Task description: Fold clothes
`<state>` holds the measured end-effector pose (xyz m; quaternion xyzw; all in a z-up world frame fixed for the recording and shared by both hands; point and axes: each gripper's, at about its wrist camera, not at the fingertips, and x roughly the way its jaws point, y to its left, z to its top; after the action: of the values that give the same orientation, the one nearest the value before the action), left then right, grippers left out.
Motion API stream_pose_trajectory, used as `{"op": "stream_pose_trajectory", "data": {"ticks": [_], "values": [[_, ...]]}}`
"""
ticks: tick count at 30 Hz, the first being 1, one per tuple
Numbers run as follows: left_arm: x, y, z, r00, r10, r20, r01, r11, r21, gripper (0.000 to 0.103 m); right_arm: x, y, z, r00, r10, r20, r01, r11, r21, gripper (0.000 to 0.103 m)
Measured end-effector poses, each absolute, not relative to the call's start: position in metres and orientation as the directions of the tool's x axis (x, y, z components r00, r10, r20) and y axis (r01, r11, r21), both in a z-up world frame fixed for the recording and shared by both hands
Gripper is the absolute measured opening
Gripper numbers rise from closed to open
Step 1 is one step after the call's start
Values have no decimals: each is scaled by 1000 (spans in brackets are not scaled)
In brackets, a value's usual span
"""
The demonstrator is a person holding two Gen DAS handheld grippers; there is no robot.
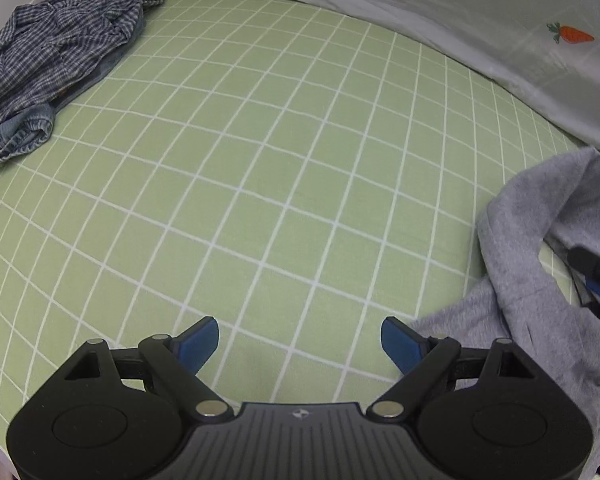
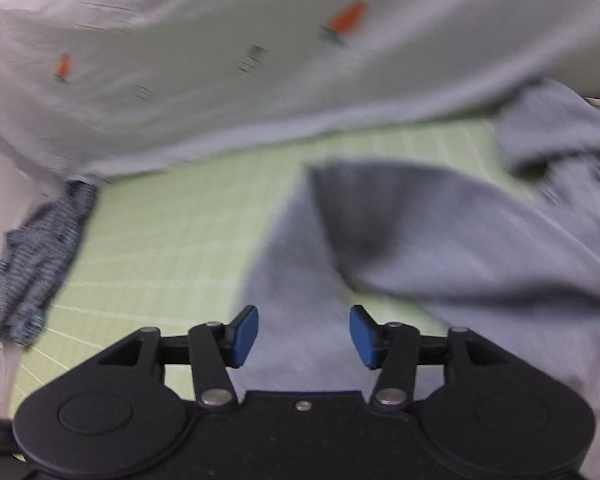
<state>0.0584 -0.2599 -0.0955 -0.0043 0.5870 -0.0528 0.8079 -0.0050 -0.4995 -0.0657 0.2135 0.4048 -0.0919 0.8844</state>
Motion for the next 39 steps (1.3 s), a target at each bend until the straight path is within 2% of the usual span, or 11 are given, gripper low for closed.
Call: {"op": "stream_pose_trajectory", "data": {"ticks": [6, 7, 12, 13, 16, 21, 27, 31, 35, 37, 39], "values": [[48, -279, -93, 308, -111, -945, 143, 987, -69, 89, -9, -493, -76, 626, 4, -780, 307, 918, 251, 69], [47, -280, -92, 309, -113, -944, 151, 986, -68, 89, -8, -491, -78, 622, 6, -783, 298, 923, 243, 77], [39, -282, -84, 330, -108, -938, 167, 985, -54, 89, -4, -482, -86, 601, 13, -799, 249, 947, 203, 77], [38, -280, -83, 335, -103, -937, 162, 985, -51, 89, -3, -480, -87, 597, 15, -802, 239, 951, 195, 71], [36, -273, -82, 337, -90, -937, 143, 989, -44, 89, 0, -474, -92, 584, 18, -811, 208, 963, 172, 16], [29, -273, -74, 357, -87, -930, 149, 988, -35, 89, -44, -505, -63, 666, -64, -743, 288, 941, 176, 8], [7, -282, -71, 361, -96, -928, 192, 981, -27, 89, -136, -592, -22, 648, -430, -629, 576, 816, 36, 8], [-9, -284, -75, 346, -98, -933, 198, 980, -29, 89, -196, -679, -17, 444, -678, -586, 791, 604, -98, 7], [-16, -282, -73, 354, -88, -931, 164, 986, -31, 89, -241, -744, -14, 192, -817, -544, 910, 356, -213, 8], [-16, -282, -72, 359, -81, -930, 147, 989, -30, 89, -245, -750, -17, 167, -804, -571, 914, 344, -217, 20], [-16, -285, -71, 360, -79, -930, 143, 989, -29, 89, -242, -740, -21, 249, -771, -587, 896, 413, -163, 46]]}}
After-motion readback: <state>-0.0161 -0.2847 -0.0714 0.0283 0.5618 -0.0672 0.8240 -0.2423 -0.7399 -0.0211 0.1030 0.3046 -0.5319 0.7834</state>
